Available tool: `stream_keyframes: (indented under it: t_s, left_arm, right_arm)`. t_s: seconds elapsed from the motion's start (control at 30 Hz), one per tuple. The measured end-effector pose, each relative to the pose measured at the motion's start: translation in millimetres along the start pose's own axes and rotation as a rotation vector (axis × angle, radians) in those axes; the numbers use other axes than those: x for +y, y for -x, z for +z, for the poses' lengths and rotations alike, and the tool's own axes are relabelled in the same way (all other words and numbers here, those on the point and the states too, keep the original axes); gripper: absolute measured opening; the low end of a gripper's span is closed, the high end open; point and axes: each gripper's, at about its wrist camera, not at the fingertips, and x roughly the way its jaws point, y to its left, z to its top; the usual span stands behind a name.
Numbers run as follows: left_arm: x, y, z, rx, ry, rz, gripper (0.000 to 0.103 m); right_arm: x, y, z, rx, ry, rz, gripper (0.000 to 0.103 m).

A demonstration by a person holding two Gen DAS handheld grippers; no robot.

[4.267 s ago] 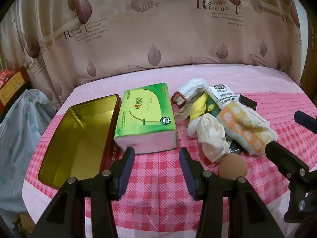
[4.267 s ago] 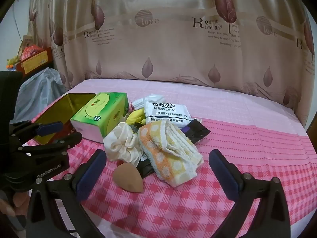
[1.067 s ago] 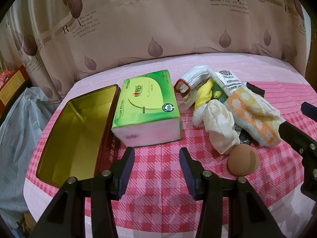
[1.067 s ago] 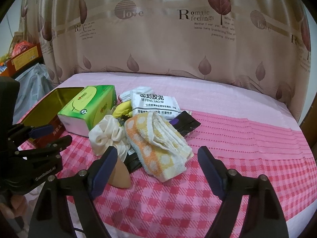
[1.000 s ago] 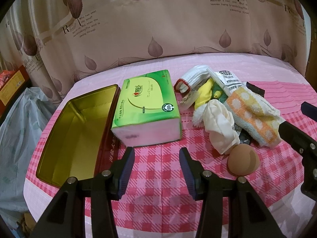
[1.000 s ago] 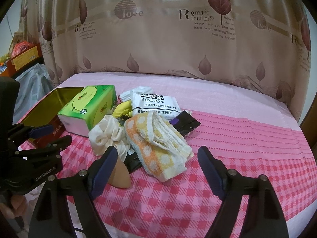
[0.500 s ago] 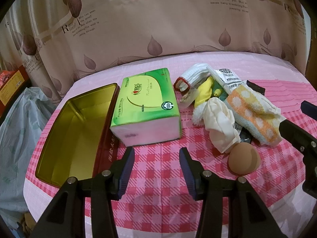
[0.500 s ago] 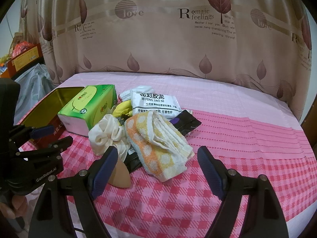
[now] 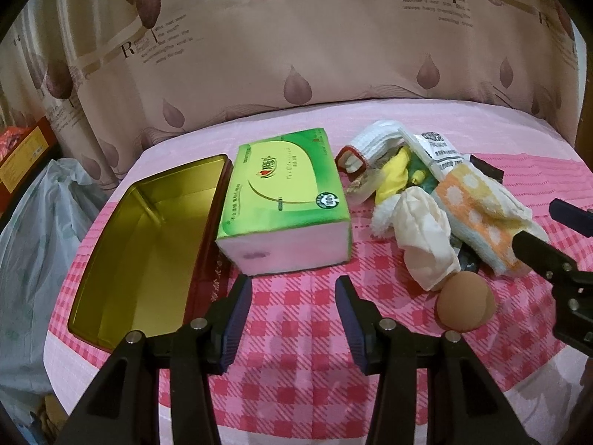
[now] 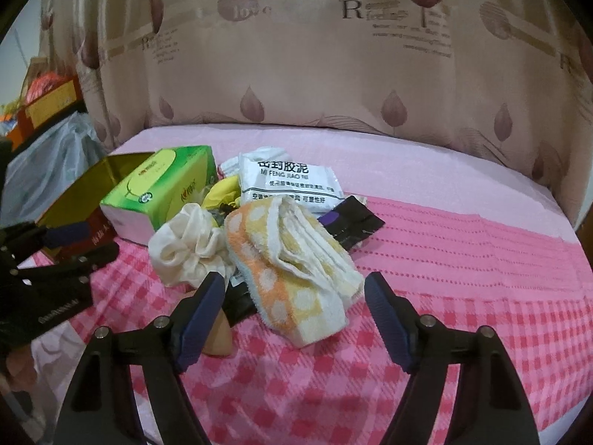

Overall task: Organize soft objects
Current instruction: 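Grasp the orange-dotted towel with the right tool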

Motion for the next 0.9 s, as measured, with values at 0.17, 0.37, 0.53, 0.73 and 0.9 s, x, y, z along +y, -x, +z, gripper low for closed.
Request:
stream_keyframes:
  t_s: [0.17, 0.37, 0.53, 0.73, 0.9]
  left_arm:
    - [5.3, -2.5, 1.3, 0.007, 0.012, -0.004, 0.048]
    - [3.4, -4.7, 1.1, 0.012, 0.004, -0.012, 0.048]
    - [-4.4, -6.1, -2.6, 0.005, -0.024, -0.035, 0.048]
    - [-18.2, -5.3, -8.2, 0.000, -0.064, -0.070, 0.048]
    - [-20.8, -2.1, -5.2, 0.007, -0.062, -0.108, 0.048]
  right_arm:
    - [0.9, -19.5, 7.4, 0.031, 0.041, -0.003, 0.074]
    - [6.1, -41.0, 10.7, 0.066, 0.084, -0.010, 0.072]
    - [6.0, -49.9, 10.5, 0.076, 0.094, 0.002, 0.060]
    - [5.4, -48.4, 9.0, 0.067, 0.094, 0.025, 0.040]
    - [4.2, -39.7, 8.2, 0.067, 0.103, 0.028, 0.025]
